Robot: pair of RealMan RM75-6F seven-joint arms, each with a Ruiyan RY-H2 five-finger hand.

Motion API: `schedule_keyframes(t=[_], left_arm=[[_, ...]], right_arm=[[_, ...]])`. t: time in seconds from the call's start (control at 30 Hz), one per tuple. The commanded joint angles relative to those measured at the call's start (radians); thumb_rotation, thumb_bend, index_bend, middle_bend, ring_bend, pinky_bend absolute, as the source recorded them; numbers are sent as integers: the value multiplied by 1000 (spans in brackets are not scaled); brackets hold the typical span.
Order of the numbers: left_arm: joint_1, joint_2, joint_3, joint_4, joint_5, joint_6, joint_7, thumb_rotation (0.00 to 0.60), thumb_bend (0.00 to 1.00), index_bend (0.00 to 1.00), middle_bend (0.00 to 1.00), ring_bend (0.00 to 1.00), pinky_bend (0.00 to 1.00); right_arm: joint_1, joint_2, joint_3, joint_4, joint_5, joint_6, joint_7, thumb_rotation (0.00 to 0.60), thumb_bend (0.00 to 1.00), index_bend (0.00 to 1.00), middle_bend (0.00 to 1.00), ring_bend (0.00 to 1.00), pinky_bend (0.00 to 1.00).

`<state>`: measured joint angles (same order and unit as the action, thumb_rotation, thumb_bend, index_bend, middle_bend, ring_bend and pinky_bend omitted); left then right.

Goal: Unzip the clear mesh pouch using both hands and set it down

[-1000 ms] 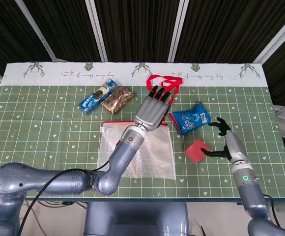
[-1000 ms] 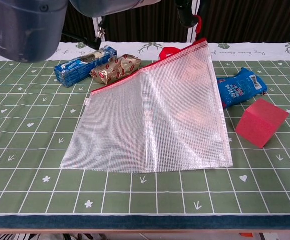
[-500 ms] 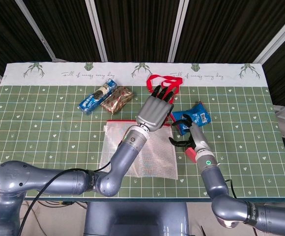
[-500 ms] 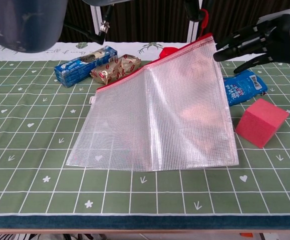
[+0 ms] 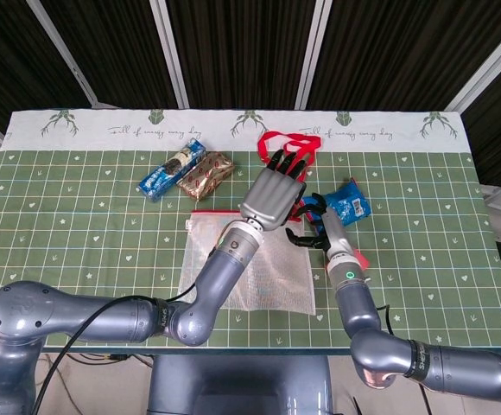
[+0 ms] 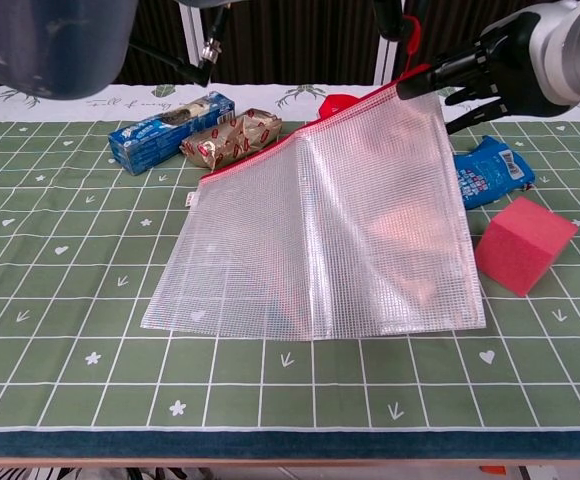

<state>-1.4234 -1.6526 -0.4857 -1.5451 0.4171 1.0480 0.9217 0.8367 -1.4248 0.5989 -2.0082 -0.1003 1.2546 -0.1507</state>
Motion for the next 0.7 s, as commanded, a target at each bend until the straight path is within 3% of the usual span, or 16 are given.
schedule_keyframes(t=[0.03, 0.7], left_arm=[[-2, 4, 2, 0, -2, 2, -5, 600, 471, 590, 129, 0, 0], [-11, 24, 30, -8, -7, 17, -40, 600, 470, 591, 127, 0, 0]], right_arm=[[4, -4, 4, 2, 5, 5, 0, 600, 431, 489, 58, 0, 203], [-4, 1, 28, 9, 22, 22, 10, 600, 501, 510, 77, 0, 203]])
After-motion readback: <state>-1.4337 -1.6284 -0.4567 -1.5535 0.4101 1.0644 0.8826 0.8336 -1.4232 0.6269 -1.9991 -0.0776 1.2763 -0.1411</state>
